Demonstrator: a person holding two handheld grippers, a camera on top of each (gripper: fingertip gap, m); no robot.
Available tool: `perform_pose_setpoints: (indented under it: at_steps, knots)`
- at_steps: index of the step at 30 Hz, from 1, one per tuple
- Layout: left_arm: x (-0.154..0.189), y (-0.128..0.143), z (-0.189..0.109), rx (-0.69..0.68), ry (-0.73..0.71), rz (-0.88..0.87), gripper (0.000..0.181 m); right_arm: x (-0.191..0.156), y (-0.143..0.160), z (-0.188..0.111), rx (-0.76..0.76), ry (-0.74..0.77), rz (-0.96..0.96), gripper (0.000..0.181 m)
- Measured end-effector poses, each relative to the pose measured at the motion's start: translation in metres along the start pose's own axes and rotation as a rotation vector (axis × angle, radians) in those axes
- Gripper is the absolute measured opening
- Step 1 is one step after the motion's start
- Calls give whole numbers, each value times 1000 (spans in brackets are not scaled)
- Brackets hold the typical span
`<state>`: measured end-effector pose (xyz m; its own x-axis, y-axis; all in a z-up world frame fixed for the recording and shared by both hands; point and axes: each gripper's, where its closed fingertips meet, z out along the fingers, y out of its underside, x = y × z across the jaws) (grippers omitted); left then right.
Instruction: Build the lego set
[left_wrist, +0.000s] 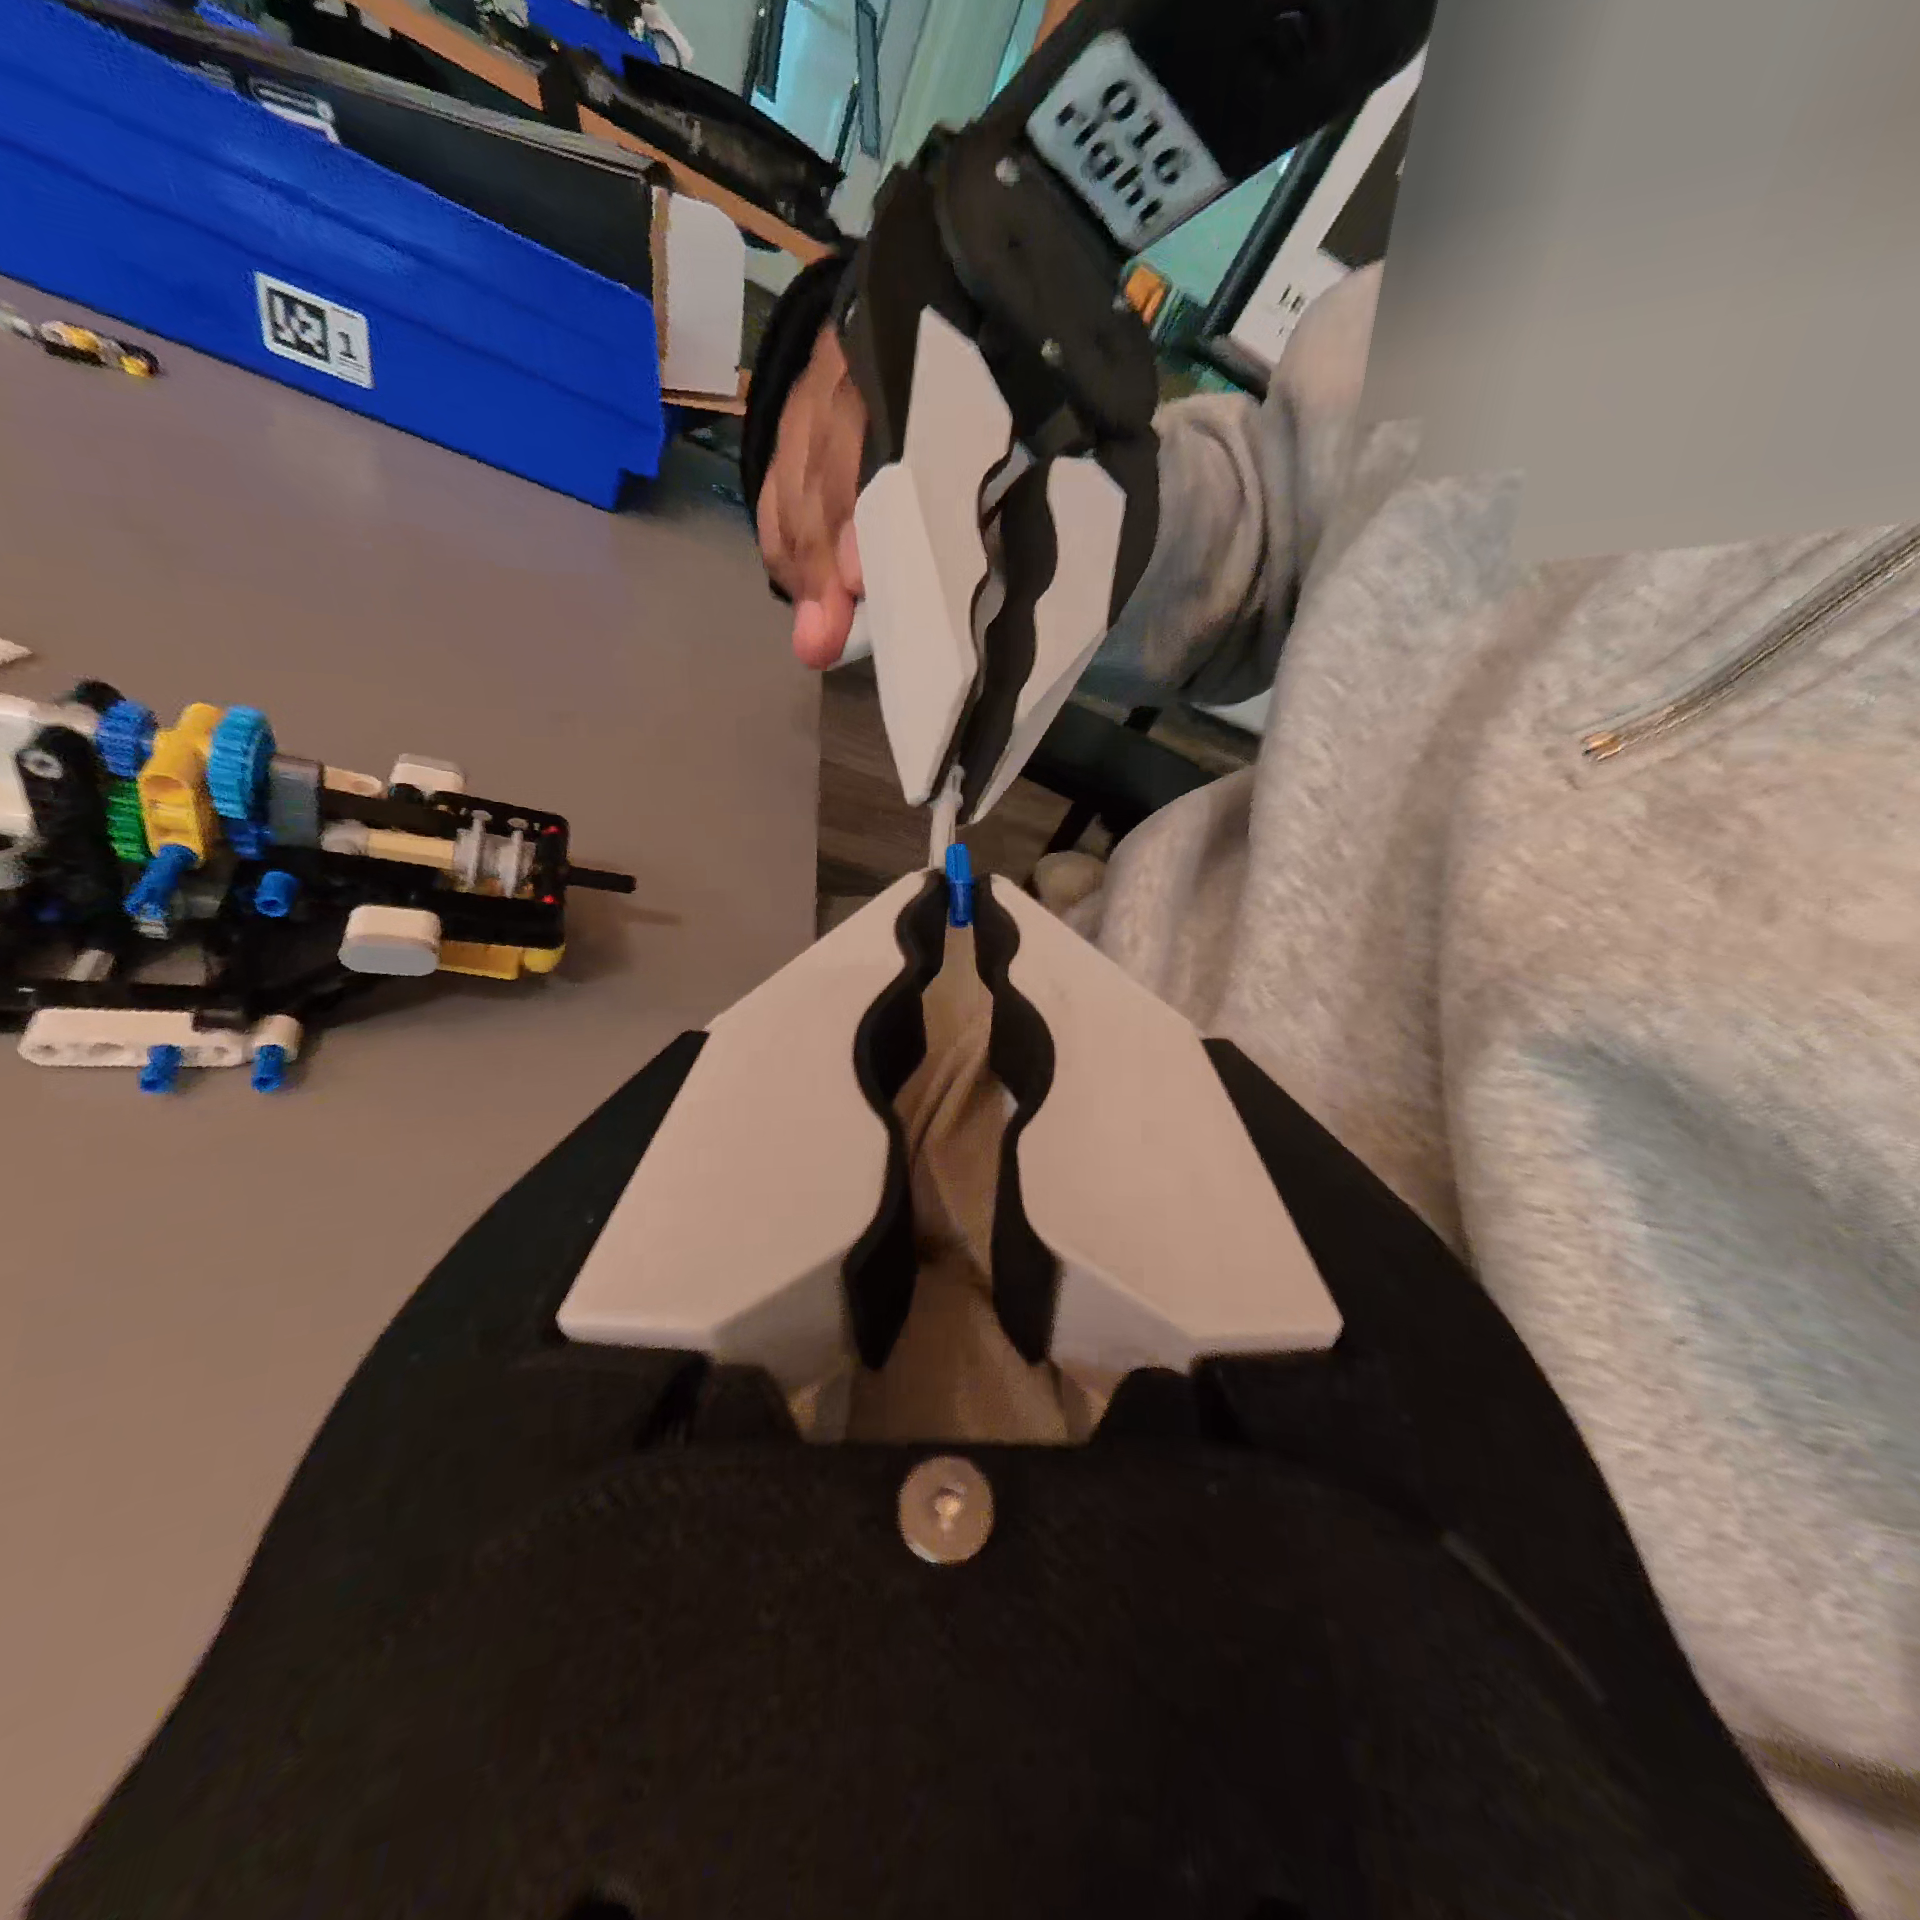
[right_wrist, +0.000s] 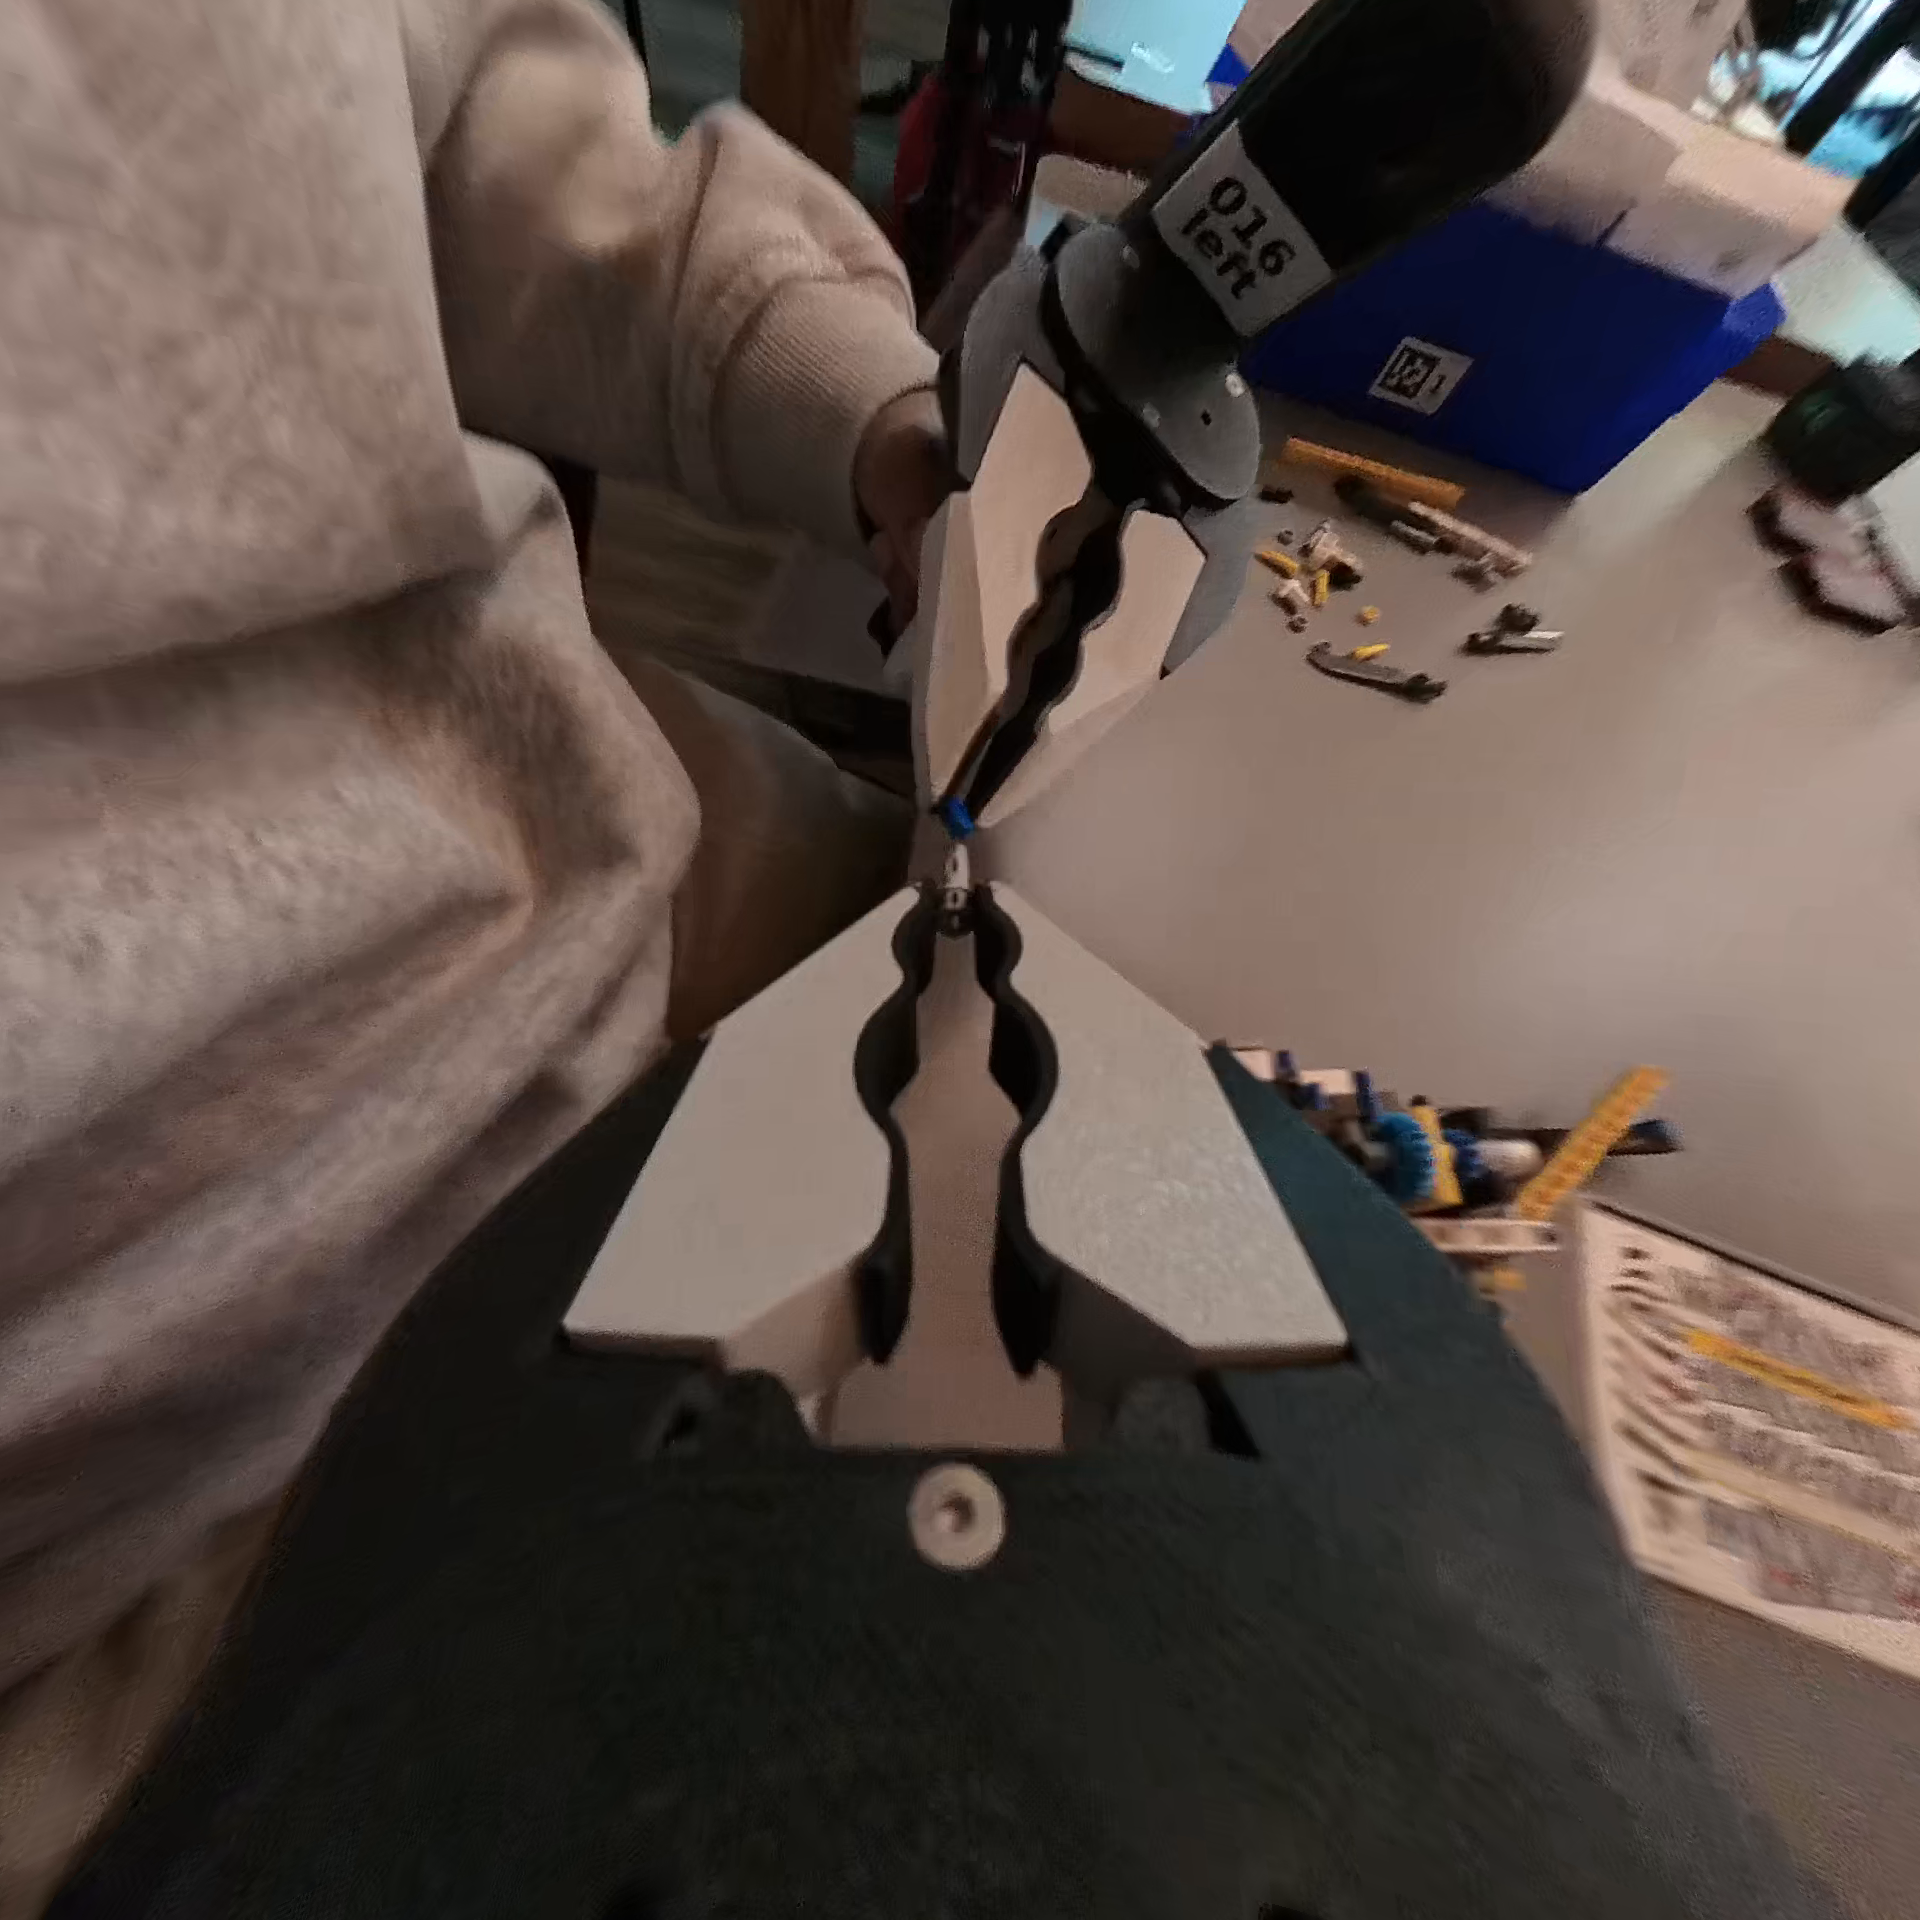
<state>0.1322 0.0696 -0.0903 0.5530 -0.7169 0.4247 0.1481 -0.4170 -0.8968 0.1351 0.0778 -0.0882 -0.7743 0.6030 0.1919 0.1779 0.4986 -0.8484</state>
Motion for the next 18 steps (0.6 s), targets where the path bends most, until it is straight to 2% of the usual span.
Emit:
perform_pose_setpoints:
  at_steps: [9,11,15,18]
  knots:
    - [2,-17,-12,136,189,-303,3,18,-6,-12,398,-155,598,5]
    - [-3,-13,-12,126,176,-336,3,21,-3,-8,398,-166,687,5]
    - [-18,8,-10,17,91,-304,3,19,9,3,325,-221,838,5]
    - [-20,8,-13,24,93,-313,3,17,14,9,271,-253,915,5]
